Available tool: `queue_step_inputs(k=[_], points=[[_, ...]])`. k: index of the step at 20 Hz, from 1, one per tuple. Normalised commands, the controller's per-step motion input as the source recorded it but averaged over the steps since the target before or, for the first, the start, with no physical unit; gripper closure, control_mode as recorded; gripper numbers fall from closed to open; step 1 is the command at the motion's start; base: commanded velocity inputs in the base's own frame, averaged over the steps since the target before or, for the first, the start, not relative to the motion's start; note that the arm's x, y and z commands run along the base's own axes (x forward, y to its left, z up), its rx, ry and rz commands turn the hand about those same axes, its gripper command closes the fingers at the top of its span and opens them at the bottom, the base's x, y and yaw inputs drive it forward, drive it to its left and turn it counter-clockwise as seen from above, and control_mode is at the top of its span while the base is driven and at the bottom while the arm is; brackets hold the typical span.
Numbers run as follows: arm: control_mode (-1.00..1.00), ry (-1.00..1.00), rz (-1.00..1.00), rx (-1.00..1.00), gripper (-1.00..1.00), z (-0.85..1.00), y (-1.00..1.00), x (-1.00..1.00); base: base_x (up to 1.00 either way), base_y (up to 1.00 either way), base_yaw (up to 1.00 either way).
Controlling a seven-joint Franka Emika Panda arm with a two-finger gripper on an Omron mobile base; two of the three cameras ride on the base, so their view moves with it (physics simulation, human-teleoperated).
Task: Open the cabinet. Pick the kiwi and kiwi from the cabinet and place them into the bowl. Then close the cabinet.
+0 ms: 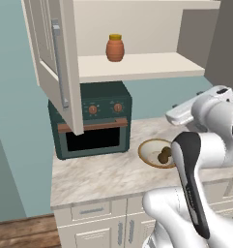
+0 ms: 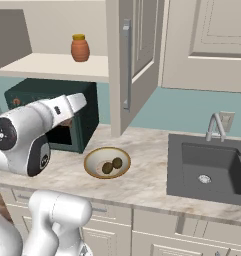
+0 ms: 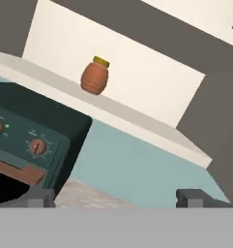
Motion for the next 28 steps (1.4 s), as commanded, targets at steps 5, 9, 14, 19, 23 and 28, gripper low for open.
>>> queue_step_inputs(k=[5,9,14,19,23,28], points=[[-1.00,-0.19,-0.01,0.05,-1.00,0.50,0.35,-0.90,0.00,0.00,0.00],[-1.00,-0.01,-0.01,0.13,-1.00,0.04,0.19,-0.67,0.00,0.00,0.00],[-1.00,0.00,0.00,0.21,-1.00,-0.01,0.23,-0.38,0.00,0.00,0.00],[-1.00,0.00,0.00,0.12,-1.00,-0.01,0.47,-0.32,0.00,0.00,0.00],[-1.00,-0.01,0.00,0.05,-1.00,0.00,0.72,-0.46,0.00,0.00,0.00],[-1.00,-0.07,0.00,0.01,-1.00,0.00,0.72,-0.71,0.00,0.00,0.00]])
